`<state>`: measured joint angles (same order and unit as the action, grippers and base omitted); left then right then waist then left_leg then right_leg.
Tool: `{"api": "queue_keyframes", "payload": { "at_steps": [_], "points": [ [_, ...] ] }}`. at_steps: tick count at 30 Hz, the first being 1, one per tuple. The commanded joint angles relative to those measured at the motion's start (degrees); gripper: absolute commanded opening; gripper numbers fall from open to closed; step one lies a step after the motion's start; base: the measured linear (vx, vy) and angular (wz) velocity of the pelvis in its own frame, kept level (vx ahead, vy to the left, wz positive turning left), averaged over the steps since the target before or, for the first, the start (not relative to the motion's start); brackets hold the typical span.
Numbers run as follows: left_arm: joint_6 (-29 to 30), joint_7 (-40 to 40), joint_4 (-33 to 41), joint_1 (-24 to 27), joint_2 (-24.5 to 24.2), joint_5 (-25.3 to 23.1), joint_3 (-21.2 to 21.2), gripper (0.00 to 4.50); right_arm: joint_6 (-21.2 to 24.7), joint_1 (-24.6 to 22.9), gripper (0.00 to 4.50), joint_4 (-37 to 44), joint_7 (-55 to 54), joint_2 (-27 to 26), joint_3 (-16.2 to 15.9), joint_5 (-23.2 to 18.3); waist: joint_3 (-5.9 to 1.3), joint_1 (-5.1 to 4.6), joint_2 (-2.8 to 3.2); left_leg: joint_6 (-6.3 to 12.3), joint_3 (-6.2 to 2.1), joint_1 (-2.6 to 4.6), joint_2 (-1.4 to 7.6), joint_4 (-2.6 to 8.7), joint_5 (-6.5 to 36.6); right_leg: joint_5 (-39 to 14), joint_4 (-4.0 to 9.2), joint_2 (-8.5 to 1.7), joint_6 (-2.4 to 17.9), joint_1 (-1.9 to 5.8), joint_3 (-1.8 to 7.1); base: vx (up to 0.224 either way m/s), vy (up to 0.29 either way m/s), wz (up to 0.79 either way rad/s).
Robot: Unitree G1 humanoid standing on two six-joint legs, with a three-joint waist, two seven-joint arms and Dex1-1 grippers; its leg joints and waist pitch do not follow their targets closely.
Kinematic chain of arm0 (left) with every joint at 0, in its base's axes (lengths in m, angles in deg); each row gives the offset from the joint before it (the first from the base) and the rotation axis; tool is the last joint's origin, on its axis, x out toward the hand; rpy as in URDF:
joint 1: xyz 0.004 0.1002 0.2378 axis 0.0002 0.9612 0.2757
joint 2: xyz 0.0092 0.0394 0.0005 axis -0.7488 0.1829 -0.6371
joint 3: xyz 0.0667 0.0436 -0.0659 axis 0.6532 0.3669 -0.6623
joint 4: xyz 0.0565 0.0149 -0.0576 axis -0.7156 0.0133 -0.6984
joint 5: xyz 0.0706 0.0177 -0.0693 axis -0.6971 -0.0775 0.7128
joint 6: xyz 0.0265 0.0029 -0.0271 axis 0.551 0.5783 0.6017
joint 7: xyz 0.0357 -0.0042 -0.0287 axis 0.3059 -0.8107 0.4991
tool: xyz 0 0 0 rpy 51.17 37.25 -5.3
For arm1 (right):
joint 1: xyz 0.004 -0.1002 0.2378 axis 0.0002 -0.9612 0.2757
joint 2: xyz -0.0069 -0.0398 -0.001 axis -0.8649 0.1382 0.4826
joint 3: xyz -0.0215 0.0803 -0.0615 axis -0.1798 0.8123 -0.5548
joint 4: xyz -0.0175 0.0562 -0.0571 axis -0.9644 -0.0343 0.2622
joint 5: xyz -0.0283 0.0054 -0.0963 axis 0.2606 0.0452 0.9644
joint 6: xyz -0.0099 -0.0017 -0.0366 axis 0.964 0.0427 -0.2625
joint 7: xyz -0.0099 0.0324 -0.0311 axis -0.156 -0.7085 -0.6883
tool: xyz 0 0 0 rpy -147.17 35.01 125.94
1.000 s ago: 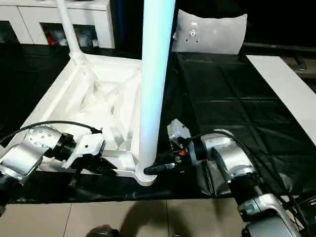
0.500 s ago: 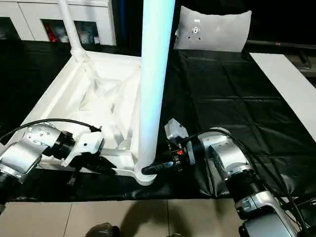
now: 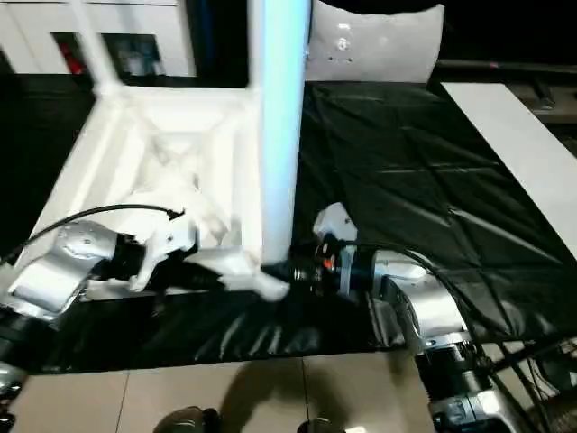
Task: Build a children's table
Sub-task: Rotate leg to tighten
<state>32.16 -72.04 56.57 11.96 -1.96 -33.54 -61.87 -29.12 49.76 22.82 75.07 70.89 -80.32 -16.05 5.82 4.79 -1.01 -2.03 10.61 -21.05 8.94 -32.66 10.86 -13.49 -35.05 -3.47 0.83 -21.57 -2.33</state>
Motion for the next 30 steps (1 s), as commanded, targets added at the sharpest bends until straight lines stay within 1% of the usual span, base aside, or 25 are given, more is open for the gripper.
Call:
{"api": "queue_keyframes", "payload": {
  "at_steps": [1, 3, 4, 5, 7, 9, 11, 12, 13, 14, 15, 16, 17, 18, 19, 20, 21, 23, 24, 25, 26, 27, 28, 29, 30],
  "points": [
    [2.1, 8.1, -1.5, -2.2, 6.6, -0.2, 1.9, 0.00, 3.0, -2.1, 1.99, 2.5, -3.3, -6.3, -6.9, 1.2, -1.78, -0.23, 0.08, 1.22, -2.16, 0.89, 4.96, 5.09, 12.6, -16.5, 5.45, -6.14, 11.0, 0.57, 3.72, 0.000, 0.000, 0.00],
    [3.2, 10.9, -2.6, -3.1, 8.7, -1.3, 2.1, 0.00, 3.9, -2.9, 1.99, 2.6, -8.0, -8.6, -6.8, 2.5, -1.64, -0.34, -0.11, 1.12, -2.03, 0.84, 4.78, 5.15, 12.8, -17.3, 5.71, -6.10, 10.6, 0.50, 3.72, 0.000, 0.000, 0.00],
    [4.4, 14.1, -3.6, -3.9, 10.7, -2.8, 2.2, 0.00, 4.2, -3.3, 1.99, 1.9, -13.4, -11.3, -6.9, 4.2, -1.52, -0.40, -0.04, 1.05, -2.12, 0.86, 4.79, 5.25, 13.0, -18.6, 5.80, -6.08, 10.1, 0.45, 3.71, 0.000, 0.000, 0.00],
    [4.4, 14.1, -3.6, -3.9, 10.7, -2.8, 2.2, 0.00, 4.2, -3.3, 1.98, 1.9, -13.4, -11.3, -6.9, 4.2, -1.52, -0.43, -0.03, 0.92, -2.04, 0.89, 4.77, 5.30, 13.1, -19.1, 5.93, -6.07, 10.0, 0.36, 3.75, 0.000, 0.000, 0.00],
    [5.3, 17.8, -4.9, -4.7, 12.7, -5.1, 2.8, 0.00, 4.5, -2.4, 1.97, -0.3, -21.0, -15.6, -6.5, 6.2, -1.20, -0.51, 0.11, 0.33, -2.22, 0.92, 4.80, 5.53, 14.3, -21.3, 6.20, -6.12, 9.2, 0.17, 3.80, 0.000, 0.000, 0.00],
    [5.8, 20.3, -5.5, -5.1, 14.1, -6.3, 3.0, 0.00, 5.3, -1.3, 1.96, -2.1, -27.2, -19.0, -5.5, 7.5, -1.00, -0.68, 0.12, -0.52, -2.43, 1.14, 4.81, 5.79, 17.0, -26.1, 6.69, -6.21, 7.8, -0.17, 3.92, 0.000, 0.000, 0.00],
    [6.5, 24.0, -6.1, -5.4, 16.5, -7.7, 3.0, 0.00, 5.8, 0.9, 1.96, -5.8, -38.3, -25.5, -2.4, 9.1, -0.48, -1.30, 0.21, -1.78, -2.77, 1.23, 4.75, 6.10, 20.4, -31.0, 7.16, -6.31, 6.8, -0.79, 3.96, 0.000, 0.000, 0.00],
    [6.6, 24.0, -6.1, -5.4, 16.6, -7.7, 3.0, 0.00, 5.8, 0.9, 1.96, -5.9, -38.5, -25.6, -2.4, 9.2, -0.36, -1.67, 0.20, -2.67, -3.27, 1.59, 4.62, 6.14, 23.8, -36.6, 7.59, -6.59, 5.1, -1.00, 3.90, 0.000, 0.000, 0.00],
    [6.6, 24.4, -6.1, -5.5, 16.8, -7.8, 3.0, 0.00, 5.7, 1.2, 1.96, -6.3, -39.6, -26.3, -1.9, 9.2, -0.37, -1.99, 0.27, -3.06, -3.71, 1.57, 4.73, 6.38, 25.7, -37.5, 7.65, -6.55, 4.1, -0.89, 3.82, 0.000, 0.000, 0.00],
    [6.5, 25.7, -6.1, -5.4, 18.0, -8.2, 3.0, 0.00, 5.3, 2.4, 1.96, -8.1, -44.5, -29.2, -0.4, 10.0, -0.43, -2.12, 0.34, -3.16, -3.77, 1.35, 4.74, 6.55, 25.7, -36.4, 7.61, -6.47, 3.9, -0.70, 3.79, 0.000, 0.000, 0.00],
    [6.5, 25.8, -6.1, -5.4, 18.1, -8.2, 3.0, 0.00, 5.3, 2.4, 1.96, -8.2, -44.7, -29.4, -0.3, 10.1, -0.79, -2.37, 0.60, -3.74, -3.56, 1.52, 4.80, 6.78, 25.4, -32.5, 7.42, -6.09, 4.4, -0.93, 3.82, 0.000, 0.000, 0.00],
    [6.4, 26.0, -6.1, -5.3, 18.3, -8.3, 3.0, 0.00, 5.0, 2.7, 1.96, -8.5, -45.6, -29.9, -0.3, 10.5, -0.88, -2.43, 0.64, -3.75, -3.46, 1.44, 4.82, 6.99, 24.2, -27.9, 7.22, -5.86, 4.8, -0.58, 3.71, 0.000, 0.000, 0.00],
    [6.3, 26.1, -6.1, -5.3, 18.5, -8.4, 3.0, 0.00, 4.8, 2.9, 1.96, -8.8, -46.2, -30.2, -0.2, 10.7, -0.91, -2.46, 0.76, -3.79, -3.34, 1.43, 4.90, 7.04, 23.5, -25.4, 7.08, -5.79, 5.1, -0.58, 3.78, 0.000, 0.000, 0.00],
    [5.9, 25.8, -5.7, -5.0, 18.5, -8.4, 3.0, 0.00, 3.7, 2.6, 1.96, -8.0, -45.0, -30.1, -0.4, 10.6, -1.20, -2.52, 0.86, -3.72, -2.99, 1.50, 4.93, 6.97, 21.8, -20.2, 6.86, -5.65, 6.1, -0.42, 3.79, 0.000, 0.000, 0.00],
    [5.6, 25.3, -5.4, -4.7, 18.4, -8.4, 3.0, 0.00, 2.7, 2.3, 2.52, -7.3, -43.8, -29.6, -0.7, 10.5, -1.19, -2.55, 0.86, -3.57, -2.92, 1.35, 4.96, 7.00, 20.8, -17.8, 6.63, -5.58, 6.5, -0.25, 3.78, 0.000, 0.000, 0.00],
    [5.5, 25.2, -5.3, -4.6, 18.3, -8.5, 2.9, 0.00, 2.2, 2.0, 2.52, -6.7, -43.1, -29.3, -0.8, 10.6, -1.31, -2.59, 1.04, -3.42, -2.66, 1.28, 5.00, 6.95, 19.3, -13.9, 6.37, -5.54, 7.5, -0.03, 3.74, 0.000, 0.000, 0.00],
    [5.1, 24.5, -5.2, -4.4, 17.6, -8.6, 2.9, 0.00, 0.8, 1.2, 2.72, -5.6, -41.0, -27.8, -1.1, 10.5, -1.65, -2.61, 1.16, -2.95, -2.46, 1.31, 4.98, 6.80, 18.7, -12.4, 6.24, -5.52, 8.0, 0.25, 3.71, 0.000, 0.000, 0.00],
    [4.3, 23.1, -5.0, -3.8, 16.0, -8.8, 2.7, 0.00, -1.1, -0.6, 2.84, -3.0, -36.5, -24.2, -0.3, 9.7, -1.95, -2.37, 0.87, -1.48, -1.96, 1.41, 5.01, 6.36, 16.4, -9.0, 6.10, -5.50, 8.7, 0.46, 3.73, 0.000, 0.000, 0.00],
    [4.1, 22.6, -4.9, -3.7, 15.7, -8.8, 2.7, 0.00, -1.4, -0.9, 2.96, -2.6, -35.7, -23.5, -0.1, 9.5, -2.21, -2.07, 0.85, -0.21, -1.71, 1.43, 5.06, 5.98, 13.5, -6.1, 5.90, -5.65, 9.5, 0.62, 3.81, 0.054, -0.010, 0.04],
    [2.9, 20.9, -4.7, -3.3, 14.1, -8.5, 2.5, 0.00, -2.6, -2.2, 3.04, -0.8, -31.3, -19.5, 0.8, 8.6, -2.27, -1.95, 0.83, 0.54, -1.64, 1.26, 4.99, 5.76, 11.9, -4.0, 5.69, -5.70, 10.0, 0.80, 3.81, 0.054, -0.010, 0.04],
    [2.3, 20.1, -4.8, -3.1, 13.4, -8.4, 2.4, 0.00, -3.0, -2.7, 3.20, -0.2, -29.4, -17.6, 1.1, 8.2, -3.00, -1.53, 0.89, 3.12, -1.40, 0.82, 4.80, 4.84, 5.0, 6.2, 4.51, -5.57, 11.7, 1.63, 3.51, 0.000, 0.000, 0.00],
    [1.2, 18.7, -4.7, -2.9, 12.5, -8.2, 2.4, 0.00, -3.3, -3.3, 3.29, 0.6, -26.6, -15.3, 1.6, 7.2, -3.22, -1.48, 0.82, 4.13, -1.35, 0.67, 4.67, 4.56, 3.1, 9.6, 4.16, -5.45, 12.2, 1.94, 3.38, 0.000, 0.000, 0.00],
    [0.5, 17.8, -4.8, -2.8, 11.9, -8.1, 2.5, 0.00, -3.4, -3.6, 3.29, 1.0, -24.8, -13.9, 2.0, 6.6, -3.45, -1.49, 0.59, 5.99, -1.22, 0.55, 4.50, 4.18, 0.8, 14.2, 3.67, -5.37, 13.4, 2.12, 3.19, 0.000, 0.000, 0.00],
    [0.5, 17.8, -4.8, -2.8, 11.9, -8.1, 2.5, 0.00, -3.4, -3.6, 3.36, 1.0, -24.8, -13.9, 2.0, 6.6, -3.51, -1.56, 0.59, 6.65, -1.20, 0.32, 4.41, 4.02, 0.2, 15.5, 3.47, -5.49, 13.9, 2.23, 3.16, 0.000, 0.000, 0.00],
    [-0.8, 16.3, -4.7, -2.7, 10.8, -8.0, 2.6, 0.00, -4.0, -4.1, 3.36, 1.7, -21.0, -10.8, 2.8, 5.5, -3.55, -1.55, 0.66, 7.21, -1.21, 0.30, 4.46, 3.98, 0.0, 16.0, 3.45, -5.60, 14.4, 2.23, 3.09, 0.000, 0.000, 0.00]
  ]
}}
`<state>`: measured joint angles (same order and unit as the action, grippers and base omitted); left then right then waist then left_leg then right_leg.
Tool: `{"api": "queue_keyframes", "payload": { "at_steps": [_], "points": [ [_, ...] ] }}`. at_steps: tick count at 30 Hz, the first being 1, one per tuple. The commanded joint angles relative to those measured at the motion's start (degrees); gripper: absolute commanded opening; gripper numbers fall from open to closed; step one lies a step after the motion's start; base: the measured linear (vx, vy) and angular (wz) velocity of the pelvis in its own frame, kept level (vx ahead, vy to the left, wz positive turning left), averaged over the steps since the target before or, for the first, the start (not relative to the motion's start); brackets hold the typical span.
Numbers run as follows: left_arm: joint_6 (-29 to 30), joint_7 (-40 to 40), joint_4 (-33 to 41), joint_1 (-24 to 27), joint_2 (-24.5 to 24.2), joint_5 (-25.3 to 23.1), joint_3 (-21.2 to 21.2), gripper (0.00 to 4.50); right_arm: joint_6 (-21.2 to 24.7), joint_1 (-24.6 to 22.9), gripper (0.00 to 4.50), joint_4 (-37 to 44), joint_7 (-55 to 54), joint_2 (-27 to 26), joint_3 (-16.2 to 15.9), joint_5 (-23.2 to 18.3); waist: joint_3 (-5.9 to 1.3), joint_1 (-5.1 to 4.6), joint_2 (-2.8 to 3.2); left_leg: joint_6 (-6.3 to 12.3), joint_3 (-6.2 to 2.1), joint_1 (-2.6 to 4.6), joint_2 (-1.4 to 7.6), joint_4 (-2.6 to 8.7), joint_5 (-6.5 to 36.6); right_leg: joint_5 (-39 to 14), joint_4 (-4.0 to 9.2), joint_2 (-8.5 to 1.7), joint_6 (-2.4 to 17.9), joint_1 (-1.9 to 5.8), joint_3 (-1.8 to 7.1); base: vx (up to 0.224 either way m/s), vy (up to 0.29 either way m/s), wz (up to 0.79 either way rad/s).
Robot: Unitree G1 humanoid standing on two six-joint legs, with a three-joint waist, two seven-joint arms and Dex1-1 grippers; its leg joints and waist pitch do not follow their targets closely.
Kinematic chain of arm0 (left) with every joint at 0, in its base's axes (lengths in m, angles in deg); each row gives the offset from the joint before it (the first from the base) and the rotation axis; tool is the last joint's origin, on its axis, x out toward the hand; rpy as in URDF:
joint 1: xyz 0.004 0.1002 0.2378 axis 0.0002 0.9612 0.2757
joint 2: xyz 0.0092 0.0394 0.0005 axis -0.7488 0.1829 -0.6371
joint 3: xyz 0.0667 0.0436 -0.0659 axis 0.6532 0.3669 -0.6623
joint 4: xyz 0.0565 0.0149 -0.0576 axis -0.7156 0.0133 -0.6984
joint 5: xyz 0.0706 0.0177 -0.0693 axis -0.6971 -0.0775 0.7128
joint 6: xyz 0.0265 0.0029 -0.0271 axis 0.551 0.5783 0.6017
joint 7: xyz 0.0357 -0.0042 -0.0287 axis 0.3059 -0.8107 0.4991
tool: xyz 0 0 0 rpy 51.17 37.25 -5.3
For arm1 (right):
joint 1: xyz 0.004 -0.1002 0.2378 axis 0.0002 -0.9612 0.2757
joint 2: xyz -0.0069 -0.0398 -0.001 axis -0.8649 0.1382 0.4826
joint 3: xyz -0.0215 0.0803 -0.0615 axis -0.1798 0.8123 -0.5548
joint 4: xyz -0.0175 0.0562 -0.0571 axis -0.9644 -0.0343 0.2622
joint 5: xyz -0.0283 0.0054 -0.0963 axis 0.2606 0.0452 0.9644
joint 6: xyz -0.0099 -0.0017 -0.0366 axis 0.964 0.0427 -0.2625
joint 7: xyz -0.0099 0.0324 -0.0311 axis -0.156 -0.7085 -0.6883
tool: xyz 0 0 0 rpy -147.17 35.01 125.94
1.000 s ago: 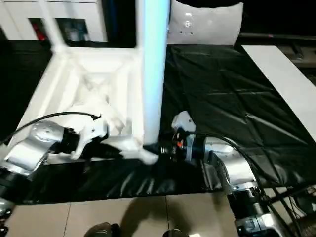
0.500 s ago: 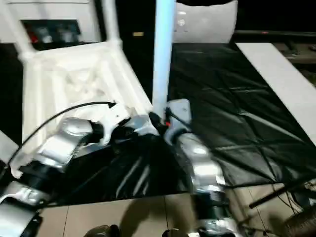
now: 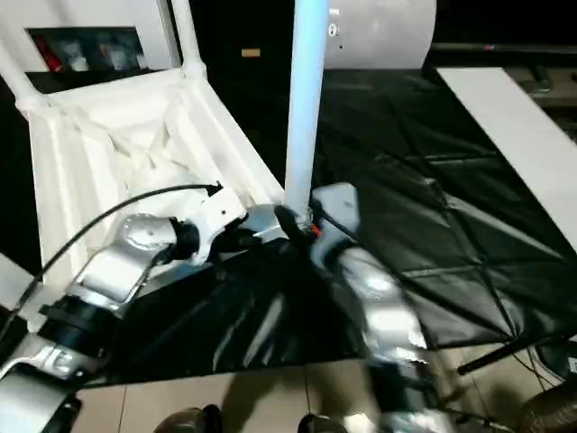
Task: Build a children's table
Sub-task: Rotate leg to tighten
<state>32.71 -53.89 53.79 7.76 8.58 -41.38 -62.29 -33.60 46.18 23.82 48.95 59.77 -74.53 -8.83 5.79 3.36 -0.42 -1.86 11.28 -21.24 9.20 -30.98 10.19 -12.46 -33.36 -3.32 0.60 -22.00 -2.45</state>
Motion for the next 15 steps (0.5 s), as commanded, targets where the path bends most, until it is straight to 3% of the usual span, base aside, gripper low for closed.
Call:
{"api": "queue_keyframes", "payload": {
  "at_steps": [1, 2, 3, 4, 8, 12, 14, 15],
  "points": [
    [-3.4, -4.4, -2.1, 1.8, -1.3, 0.1, 3.2, 0.00, -0.3, -0.8, 3.61, 1.2, 10.1, 4.1, -1.9, -3.1, -3.84, -0.11, -0.20, 7.88, -1.85, 0.54, 4.30, 2.11, 1.5, 14.0, 1.80, -5.77, 15.2, 2.91, 3.05, 0.000, 0.000, 0.00],
    [-6.0, -7.1, -2.4, 2.0, -2.9, 0.4, 3.5, 0.00, -0.8, -0.7, 3.72, 1.2, 13.6, 6.5, -1.0, -4.1, -3.68, 0.05, -0.08, 8.31, -1.89, 0.53, 4.43, 2.11, 3.6, 9.0, 2.23, -5.81, 15.6, 2.87, 2.92, 0.000, 0.000, 0.00],
    [-7.2, -8.5, -2.5, 2.1, -3.6, 0.5, 3.7, 0.00, -1.0, -0.6, 3.77, 1.1, 15.2, 7.6, -0.6, -4.5, -3.68, 0.05, -0.08, 8.31, -1.89, 0.53, 4.43, 2.11, 3.6, 9.0, 2.23, -5.81, 15.6, 2.87, 2.92, 0.000, 0.000, 0.00],
    [-10.6, -12.6, -2.5, 2.5, -5.4, 1.2, 4.3, 0.00, -2.6, -0.2, 3.77, 0.3, 19.4, 10.4, -0.2, -4.9, -3.53, 0.19, 0.00, 7.59, -1.90, 0.61, 4.63, 2.17, 5.6, 3.1, 2.64, -5.87, 15.4, 2.71, 2.94, 0.000, 0.000, 0.00],
    [-11.5, -18.3, -1.9, 3.1, -7.0, 3.8, 4.1, 0.00, -4.4, 0.8, 4.16, -0.8, 26.3, 14.5, -1.1, -5.8, -3.62, 0.58, 0.17, 5.20, -1.73, 1.18, 4.92, 2.24, 7.9, -2.4, 2.71, -5.70, 16.1, 2.26, 2.98, 0.000, 0.000, 0.00],
    [-14.4, -24.8, -2.6, 2.9, -10.4, 3.9, 6.2, 0.00, -4.4, 2.3, 4.16, -1.4, 36.5, 18.9, -3.5, -7.8, -3.90, 1.29, 0.24, 4.90, -1.68, 1.27, 4.99, 2.08, 7.1, -1.2, 2.21, -5.57, 16.5, 2.30, 2.86, 0.000, 0.000, 0.00],
    [-15.4, -26.7, -3.0, 2.7, -11.5, 3.7, 7.0, 0.00, -3.8, 2.9, 4.16, -1.7, 40.4, 20.3, -4.7, -8.9, -4.12, 1.91, 0.14, 6.00, -1.50, 1.09, 4.99, 1.64, 5.6, 1.6, 1.62, -5.66, 16.8, 2.37, 2.84, 0.000, 0.000, 0.00],
    [-16.5, -27.7, -3.5, 2.5, -11.8, 3.6, 7.3, 0.00, -3.7, 3.3, 3.90, -2.0, 42.2, 20.8, -5.3, -9.2, -4.12, 1.91, 0.14, 6.00, -1.50, 1.09, 4.99, 1.64, 5.6, 1.6, 1.62, -5.66, 16.8, 2.37, 2.84, 0.000, 0.000, 0.00]
  ]
}}
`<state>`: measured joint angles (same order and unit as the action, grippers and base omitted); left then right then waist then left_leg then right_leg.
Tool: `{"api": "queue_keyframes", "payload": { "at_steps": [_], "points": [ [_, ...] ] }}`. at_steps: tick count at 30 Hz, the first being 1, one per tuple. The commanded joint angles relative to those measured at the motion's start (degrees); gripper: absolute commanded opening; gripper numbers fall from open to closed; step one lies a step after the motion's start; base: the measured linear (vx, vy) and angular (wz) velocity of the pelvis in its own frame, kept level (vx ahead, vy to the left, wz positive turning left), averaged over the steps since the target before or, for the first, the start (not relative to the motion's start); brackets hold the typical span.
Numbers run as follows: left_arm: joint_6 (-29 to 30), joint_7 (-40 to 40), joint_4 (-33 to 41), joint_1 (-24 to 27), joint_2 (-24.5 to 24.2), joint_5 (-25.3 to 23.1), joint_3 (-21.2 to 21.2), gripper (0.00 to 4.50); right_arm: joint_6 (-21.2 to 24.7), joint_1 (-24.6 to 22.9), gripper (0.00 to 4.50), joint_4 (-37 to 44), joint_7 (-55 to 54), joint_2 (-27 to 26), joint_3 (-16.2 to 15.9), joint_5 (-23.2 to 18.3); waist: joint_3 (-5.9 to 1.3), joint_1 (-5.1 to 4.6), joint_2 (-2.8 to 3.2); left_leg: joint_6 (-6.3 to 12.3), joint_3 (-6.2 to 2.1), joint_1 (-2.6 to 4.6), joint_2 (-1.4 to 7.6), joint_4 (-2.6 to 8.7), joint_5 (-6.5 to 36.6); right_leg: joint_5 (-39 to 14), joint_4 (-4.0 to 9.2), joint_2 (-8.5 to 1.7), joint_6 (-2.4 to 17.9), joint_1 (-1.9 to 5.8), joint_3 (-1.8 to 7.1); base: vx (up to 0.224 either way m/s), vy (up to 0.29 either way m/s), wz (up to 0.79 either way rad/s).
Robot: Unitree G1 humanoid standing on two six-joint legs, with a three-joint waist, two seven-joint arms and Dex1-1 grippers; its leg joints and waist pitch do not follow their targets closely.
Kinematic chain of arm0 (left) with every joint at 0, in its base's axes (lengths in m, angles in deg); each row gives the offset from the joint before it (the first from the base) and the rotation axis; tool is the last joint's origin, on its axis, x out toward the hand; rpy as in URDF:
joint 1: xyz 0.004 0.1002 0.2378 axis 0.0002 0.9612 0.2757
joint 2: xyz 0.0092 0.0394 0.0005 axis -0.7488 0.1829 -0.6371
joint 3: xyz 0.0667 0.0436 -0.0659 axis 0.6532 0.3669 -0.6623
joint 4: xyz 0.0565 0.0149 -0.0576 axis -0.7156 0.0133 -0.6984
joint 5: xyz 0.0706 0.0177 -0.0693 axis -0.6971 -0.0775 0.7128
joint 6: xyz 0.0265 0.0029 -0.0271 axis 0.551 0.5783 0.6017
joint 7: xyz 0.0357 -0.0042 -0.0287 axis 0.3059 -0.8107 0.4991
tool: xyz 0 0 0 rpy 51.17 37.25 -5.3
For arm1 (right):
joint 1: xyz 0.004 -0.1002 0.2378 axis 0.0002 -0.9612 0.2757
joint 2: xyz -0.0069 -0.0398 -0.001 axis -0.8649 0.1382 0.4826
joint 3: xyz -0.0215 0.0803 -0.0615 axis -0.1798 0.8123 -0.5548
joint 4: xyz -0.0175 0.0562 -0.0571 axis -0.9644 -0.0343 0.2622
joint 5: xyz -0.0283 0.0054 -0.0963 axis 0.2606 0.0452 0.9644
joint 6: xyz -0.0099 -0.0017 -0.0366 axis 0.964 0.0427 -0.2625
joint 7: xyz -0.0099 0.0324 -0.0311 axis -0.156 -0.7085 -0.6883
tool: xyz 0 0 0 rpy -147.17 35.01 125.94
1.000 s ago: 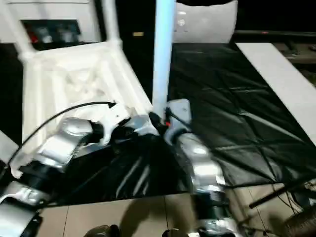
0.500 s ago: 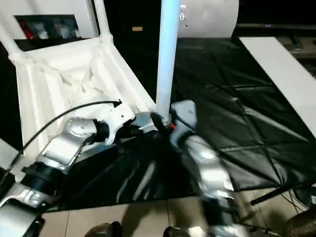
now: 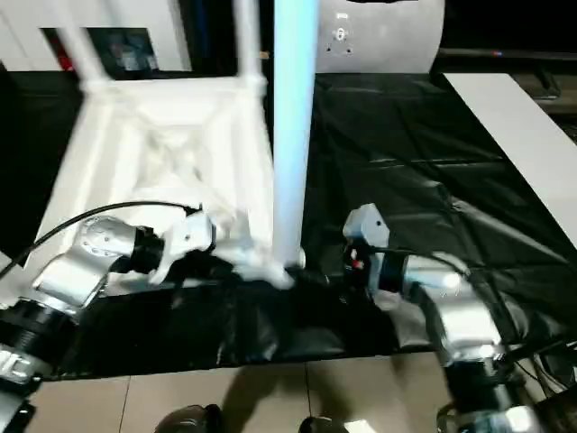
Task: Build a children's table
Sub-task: Rotate leg to tighten
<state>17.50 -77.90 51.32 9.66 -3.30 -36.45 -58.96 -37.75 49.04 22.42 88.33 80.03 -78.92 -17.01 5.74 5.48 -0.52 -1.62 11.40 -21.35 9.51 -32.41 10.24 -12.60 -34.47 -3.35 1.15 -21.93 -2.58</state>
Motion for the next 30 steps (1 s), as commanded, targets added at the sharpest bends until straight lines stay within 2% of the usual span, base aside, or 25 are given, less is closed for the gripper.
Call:
{"api": "queue_keyframes", "payload": {
  "at_steps": [1, 3, 5, 8, 13, 17, 18, 20, 21, 30],
  "points": [
    [-2.1, -4.6, -1.4, 0.4, -0.2, -1.4, 4.3, 0.00, 0.4, 0.8, 3.82, -1.0, 4.4, 0.9, -1.4, -1.1, -4.15, 0.00, 0.05, 6.05, -1.61, 1.16, 4.62, 2.95, 5.5, 1.6, 2.71, -5.67, 16.6, 2.26, 2.87, 0.000, 0.000, 0.00],
    [-4.6, -6.8, -2.5, -0.3, -1.0, -2.3, 5.4, 0.00, 0.3, 2.4, 3.76, -2.7, 7.9, 1.2, -3.0, -0.8, -4.16, 0.17, -0.34, 5.88, -1.55, 1.04, 4.60, 2.87, 5.8, 0.3, 2.79, -5.79, 16.5, 2.29, 2.92, 0.000, 0.000, 0.00],
    [-6.1, -8.0, -3.3, -0.9, -1.3, -2.9, 5.9, 0.00, 0.0, 3.9, 3.51, -4.2, 10.1, 1.0, -4.3, -0.6, -4.11, 0.27, -0.30, 5.23, -1.66, 1.09, 4.60, 2.90, 6.8, -3.0, 2.96, -5.85, 16.3, 2.14, 2.86, 0.000, 0.000, 0.00],
    [-7.3, -8.6, -4.1, -1.6, -1.6, -3.5, 6.6, 0.00, -0.3, 5.4, 3.30, -5.9, 11.7, 0.7, -5.4, -0.5, -4.12, 0.38, -0.33, 4.52, -1.61, 1.23, 4.59, 2.91, 7.3, -4.5, 2.98, -5.82, 16.1, 2.02, 2.93, 0.000, 0.000, 0.00],
    [-8.3, -9.2, -5.3, -2.4, -1.4, -3.7, 7.0, 0.00, -0.7, 7.6, 2.97, -8.5, 13.3, -0.1, -6.8, 0.0, -4.32, 0.89, -0.37, 4.15, -1.58, 1.26, 4.58, 2.74, 6.4, -2.8, 2.60, -5.80, 16.3, 1.99, 2.90, 0.000, 0.000, 0.00],
    [-9.2, -9.9, -6.1, -2.7, -1.3, -3.7, 7.2, 0.00, -1.2, 9.3, 2.77, -11.4, 13.8, -1.2, -7.3, 0.5, -4.42, 0.91, -0.44, 4.82, -1.54, 1.21, 4.50, 2.60, 5.5, -0.6, 2.34, -5.73, 16.8, 1.99, 2.80, 0.000, 0.000, 0.00],
    [-9.2, -9.9, -6.1, -2.7, -1.3, -3.7, 7.2, 0.00, -1.2, 9.3, 2.56, -11.4, 13.8, -1.2, -7.3, 0.5, -4.44, 0.96, -0.44, 4.89, -1.55, 1.12, 4.47, 2.57, 5.4, -0.5, 2.31, -5.79, 16.9, 2.08, 2.82, 0.000, 0.000, 0.00],
    [-9.8, -10.2, -6.6, -2.8, -1.2, -3.8, 7.4, 0.00, -1.5, 10.1, 2.49, -13.2, 13.9, -1.9, -7.6, 0.6, -4.46, 0.96, -0.39, 4.82, -1.55, 1.16, 4.47, 2.55, 5.5, -0.9, 2.34, -5.80, 17.0, 2.04, 2.77, 0.000, 0.000, 0.00],
    [-10.0, -10.4, -6.7, -2.7, -1.3, -3.8, 7.5, 0.00, -1.6, 10.5, 2.30, -14.0, 14.0, -2.3, -8.0, 0.6, -4.48, 0.97, -0.39, 4.73, -1.56, 1.20, 4.53, 2.56, 5.5, -0.9, 2.26, -5.76, 17.0, 2.06, 2.77, 0.000, 0.000, 0.00],
    [-10.1, -10.6, -6.9, -2.4, -1.6, -4.0, 7.3, 0.00, -0.6, 10.4, 1.97, -14.8, 15.7, -3.3, -8.7, 0.4, -4.32, 1.01, -0.45, 4.69, -1.60, 1.20, 4.57, 2.66, 5.9, -1.4, 2.28, -5.79, 16.8, 2.02, 2.76, 0.000, 0.000, 0.00]
  ]
}}
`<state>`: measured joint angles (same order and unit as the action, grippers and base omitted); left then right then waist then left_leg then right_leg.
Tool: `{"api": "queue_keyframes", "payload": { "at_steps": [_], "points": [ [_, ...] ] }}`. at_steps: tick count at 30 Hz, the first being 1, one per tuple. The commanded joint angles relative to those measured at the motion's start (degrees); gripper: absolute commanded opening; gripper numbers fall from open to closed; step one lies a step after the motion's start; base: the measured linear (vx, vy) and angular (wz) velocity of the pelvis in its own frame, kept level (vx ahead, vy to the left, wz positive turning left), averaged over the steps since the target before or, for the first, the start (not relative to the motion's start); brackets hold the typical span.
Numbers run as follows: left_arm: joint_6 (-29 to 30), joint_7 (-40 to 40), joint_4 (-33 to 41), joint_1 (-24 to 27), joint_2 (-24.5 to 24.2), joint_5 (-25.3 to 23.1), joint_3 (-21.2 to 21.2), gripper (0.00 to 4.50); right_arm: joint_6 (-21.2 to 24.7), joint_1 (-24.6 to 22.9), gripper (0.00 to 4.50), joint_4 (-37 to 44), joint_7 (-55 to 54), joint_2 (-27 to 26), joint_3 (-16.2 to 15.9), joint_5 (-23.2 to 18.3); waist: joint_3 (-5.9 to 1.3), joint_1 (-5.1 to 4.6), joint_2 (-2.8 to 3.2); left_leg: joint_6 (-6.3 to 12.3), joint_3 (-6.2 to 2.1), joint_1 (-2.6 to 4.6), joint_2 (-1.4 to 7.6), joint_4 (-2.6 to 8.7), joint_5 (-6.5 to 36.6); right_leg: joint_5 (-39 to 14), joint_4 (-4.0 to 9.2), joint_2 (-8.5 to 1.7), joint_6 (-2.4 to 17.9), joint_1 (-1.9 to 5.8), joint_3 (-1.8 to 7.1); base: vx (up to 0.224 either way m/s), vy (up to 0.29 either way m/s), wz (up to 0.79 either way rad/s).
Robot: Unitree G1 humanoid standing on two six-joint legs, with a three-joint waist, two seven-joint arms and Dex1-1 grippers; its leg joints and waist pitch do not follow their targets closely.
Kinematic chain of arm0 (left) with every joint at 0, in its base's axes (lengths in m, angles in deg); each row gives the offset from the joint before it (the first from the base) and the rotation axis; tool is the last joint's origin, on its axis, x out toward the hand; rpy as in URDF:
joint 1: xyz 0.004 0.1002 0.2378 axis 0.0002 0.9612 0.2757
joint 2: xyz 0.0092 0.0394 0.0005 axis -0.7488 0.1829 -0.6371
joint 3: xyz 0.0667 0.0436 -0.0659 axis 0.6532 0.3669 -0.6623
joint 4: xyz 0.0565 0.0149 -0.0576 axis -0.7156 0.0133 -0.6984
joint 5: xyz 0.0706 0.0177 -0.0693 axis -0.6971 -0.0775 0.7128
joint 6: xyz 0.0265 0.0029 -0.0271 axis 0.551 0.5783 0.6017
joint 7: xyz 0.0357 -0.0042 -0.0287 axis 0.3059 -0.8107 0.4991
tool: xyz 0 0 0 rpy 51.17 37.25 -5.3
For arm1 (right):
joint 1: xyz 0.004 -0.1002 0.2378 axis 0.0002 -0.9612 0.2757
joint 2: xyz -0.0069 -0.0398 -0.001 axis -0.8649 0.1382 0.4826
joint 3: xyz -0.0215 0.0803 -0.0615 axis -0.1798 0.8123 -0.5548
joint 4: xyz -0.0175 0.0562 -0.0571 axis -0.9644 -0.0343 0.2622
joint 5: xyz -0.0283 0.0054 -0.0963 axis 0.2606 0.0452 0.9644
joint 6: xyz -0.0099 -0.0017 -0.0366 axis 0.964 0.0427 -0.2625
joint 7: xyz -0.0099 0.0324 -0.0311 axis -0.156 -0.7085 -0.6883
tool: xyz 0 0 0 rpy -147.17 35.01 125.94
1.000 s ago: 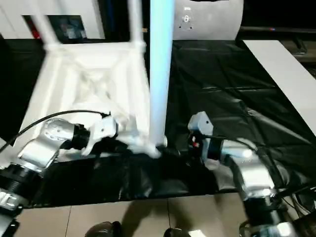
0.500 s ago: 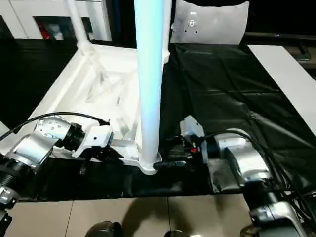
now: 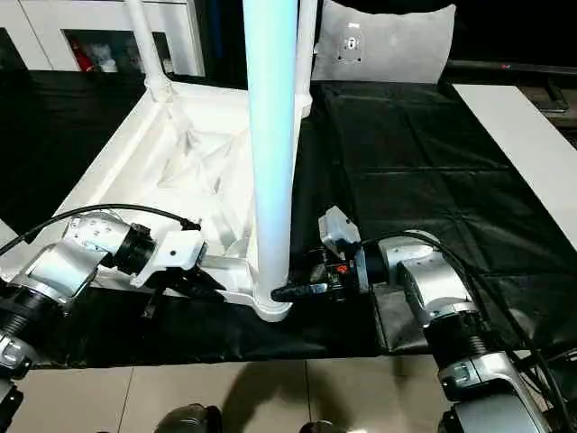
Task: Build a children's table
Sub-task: Rotate leg to tighten
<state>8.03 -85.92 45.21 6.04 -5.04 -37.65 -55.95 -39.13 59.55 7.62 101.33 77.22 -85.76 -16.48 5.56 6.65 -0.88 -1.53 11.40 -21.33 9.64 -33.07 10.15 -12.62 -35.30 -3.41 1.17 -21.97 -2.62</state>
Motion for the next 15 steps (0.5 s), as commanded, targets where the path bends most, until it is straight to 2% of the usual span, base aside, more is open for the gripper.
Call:
{"api": "queue_keyframes", "payload": {
  "at_steps": [1, 4, 6, 7, 8, 9, 12, 13, 14, 15],
  "points": [
    [-0.6, -2.6, -0.8, 1.2, 0.1, -2.8, 4.3, 0.00, 0.8, -0.1, 1.95, 0.0, 2.7, -0.5, -1.8, -0.1, -4.11, -0.15, -0.05, 4.57, -1.61, 1.20, 4.46, 3.34, 6.1, -1.5, 3.16, -5.75, 16.8, 2.04, 2.80, 0.000, 0.000, 0.00],
    [0.6, -1.5, -0.6, 1.4, 0.3, -2.7, 3.7, 0.00, 3.6, -1.5, 1.94, 2.3, 2.2, -0.8, -1.6, -1.8, -3.96, -0.17, 0.17, 4.51, -1.62, 1.19, 4.43, 3.36, 6.1, -1.4, 3.15, -5.67, 16.8, 1.96, 2.81, 0.000, 0.000, 0.00],
    [1.7, -0.7, -0.4, 1.4, 0.7, -2.5, 3.3, 0.00, 4.9, -2.4, 1.94, 3.6, 1.4, -1.0, -1.4, -2.5, -3.95, -0.08, 0.05, 4.56, -1.63, 1.25, 4.50, 3.42, 6.2, -1.1, 3.16, -5.67, 16.7, 2.01, 2.84, 0.000, 0.000, 0.00],
    [3.9, 1.2, -0.1, 1.4, 1.8, -1.9, 2.5, 0.00, 6.9, -4.3, 1.94, 6.3, -0.3, -1.5, -1.2, -3.5, -3.91, -0.01, 0.05, 4.40, -1.62, 1.30, 4.55, 3.48, 6.5, -1.7, 3.24, -5.71, 16.5, 1.99, 2.87, 0.000, 0.000, 0.00],
    [3.9, 1.2, -0.1, 1.4, 1.8, -1.9, 2.5, 0.00, 7.0, -4.3, 1.94, 6.3, -0.3, -1.5, -1.2, -3.5, -3.62, -0.06, 0.19, 4.32, -1.62, 1.28, 4.59, 3.57, 6.7, -2.0, 3.32, -5.72, 16.5, 1.80, 2.94, 0.000, 0.000, 0.00],
    [5.1, 2.0, 0.3, 1.5, 2.5, -1.6, 2.1, 0.00, 7.6, -5.3, 1.94, 7.5, -1.4, -1.9, -1.1, -3.6, -3.67, 0.13, 0.20, 4.19, -1.66, 1.38, 4.60, 3.56, 7.1, -2.6, 3.44, -5.73, 16.4, 1.78, 2.91, 0.000, 0.000, 0.00],
    [8.8, 4.9, 1.8, 1.8, 4.6, -0.9, 1.3, 0.00, 8.5, -8.3, 1.94, 10.5, -6.3, -3.4, -1.2, -2.8, -2.96, 0.17, 0.26, 2.71, -1.73, 1.38, 4.57, 3.96, 10.3, -7.9, 4.19, -5.94, 15.2, 1.54, 3.15, 0.000, 0.000, 0.00],
    [9.5, 5.6, 2.1, 1.9, 5.0, -0.9, 1.2, 0.00, 8.5, -8.8, 1.94, 11.1, -7.5, -3.7, -1.2, -2.4, -2.61, 0.07, 0.12, 2.01, -1.84, 1.47, 4.55, 4.24, 12.0, -11.6, 4.58, -6.00, 14.4, 1.44, 3.18, 0.000, 0.000, 0.00],
    [10.8, 7.1, 2.3, 1.8, 5.9, -1.1, 1.0, 0.00, 8.8, -9.7, 1.94, 12.2, -9.8, -4.5, -1.3, -1.7, -2.57, 0.08, 0.13, 1.65, -1.91, 1.49, 4.57, 4.40, 12.7, -13.4, 4.77, -6.01, 13.9, 1.47, 3.23, 0.000, 0.000, 0.00],
    [12.4, 8.9, 2.3, 1.6, 6.9, -1.3, 0.7, 0.00, 9.3, -10.6, 1.94, 13.3, -12.2, -5.4, -1.2, -1.2, -1.95, 0.04, 0.29, 0.82, -1.99, 1.80, 4.62, 4.66, 15.3, -17.6, 5.33, -6.09, 12.8, 0.94, 3.44, 0.000, 0.000, 0.00]
  ]
}}
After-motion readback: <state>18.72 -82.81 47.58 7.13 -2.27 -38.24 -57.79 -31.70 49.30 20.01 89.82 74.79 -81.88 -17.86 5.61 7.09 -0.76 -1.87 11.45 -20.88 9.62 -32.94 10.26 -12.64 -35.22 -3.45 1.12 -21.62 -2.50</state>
